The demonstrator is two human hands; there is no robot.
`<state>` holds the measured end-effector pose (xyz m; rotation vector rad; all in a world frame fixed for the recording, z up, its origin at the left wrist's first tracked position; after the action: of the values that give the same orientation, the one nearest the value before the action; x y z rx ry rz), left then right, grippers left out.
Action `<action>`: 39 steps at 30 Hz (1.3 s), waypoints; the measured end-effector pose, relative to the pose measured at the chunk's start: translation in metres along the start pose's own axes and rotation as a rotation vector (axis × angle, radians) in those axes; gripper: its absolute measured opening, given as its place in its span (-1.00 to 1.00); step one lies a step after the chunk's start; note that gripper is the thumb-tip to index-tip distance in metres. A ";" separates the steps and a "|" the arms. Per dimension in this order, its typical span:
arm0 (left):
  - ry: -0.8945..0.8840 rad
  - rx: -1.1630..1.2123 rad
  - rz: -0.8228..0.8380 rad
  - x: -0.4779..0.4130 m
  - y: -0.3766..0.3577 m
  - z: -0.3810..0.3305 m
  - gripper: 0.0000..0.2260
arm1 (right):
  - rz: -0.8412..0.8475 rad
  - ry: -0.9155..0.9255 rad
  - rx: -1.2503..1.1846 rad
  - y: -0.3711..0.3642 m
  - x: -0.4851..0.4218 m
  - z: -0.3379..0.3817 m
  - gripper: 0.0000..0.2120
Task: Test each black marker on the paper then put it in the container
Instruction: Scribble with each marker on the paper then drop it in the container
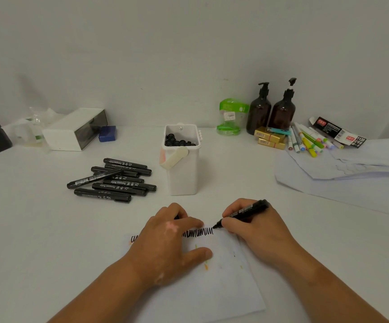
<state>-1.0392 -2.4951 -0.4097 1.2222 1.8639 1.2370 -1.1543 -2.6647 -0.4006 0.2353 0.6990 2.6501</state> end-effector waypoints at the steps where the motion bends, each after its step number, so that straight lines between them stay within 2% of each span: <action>1: 0.001 0.003 0.002 0.000 0.000 0.000 -0.40 | 0.005 -0.001 0.002 0.000 0.000 0.000 -0.78; 5: 0.005 0.012 0.002 0.000 0.000 0.000 -0.40 | 0.038 -0.006 0.011 0.000 0.000 0.000 -0.84; 9: 0.008 0.014 -0.001 0.000 0.000 0.000 -0.41 | -0.009 -0.011 0.004 0.003 0.000 -0.001 -0.93; 14: 0.005 0.011 0.001 0.001 0.000 0.000 -0.42 | 0.024 -0.021 0.003 0.002 0.000 0.000 -0.90; 18: 0.005 0.012 -0.001 0.001 0.001 0.000 -0.43 | -0.016 -0.033 0.002 0.005 -0.001 -0.003 -0.97; 22: 0.002 0.019 0.001 0.001 0.002 -0.001 -0.44 | 0.008 -0.042 0.009 0.004 -0.001 -0.002 -0.91; 25: 0.008 0.016 0.007 0.001 0.002 -0.002 -0.43 | -0.026 -0.054 0.002 0.006 -0.001 -0.002 -0.98; 35: 0.016 0.019 0.023 0.002 0.002 -0.002 -0.43 | -0.063 -0.079 -0.003 0.009 -0.001 -0.004 -0.94; 39: 0.024 0.028 0.032 0.001 0.002 -0.002 -0.43 | -0.009 -0.089 -0.013 0.006 -0.001 -0.002 -0.91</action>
<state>-1.0406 -2.4948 -0.4071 1.2621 1.8912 1.2515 -1.1564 -2.6710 -0.3993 0.3434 0.6518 2.6174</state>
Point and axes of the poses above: each hand's wrist, its own x-axis away from the middle knuckle, its own y-axis out of the back of the hand, z = x × y, the point moved 5 cm from there along -x, towards the middle knuckle, and after that the axes turned 13 degrees about z, right-handed, at the moved point
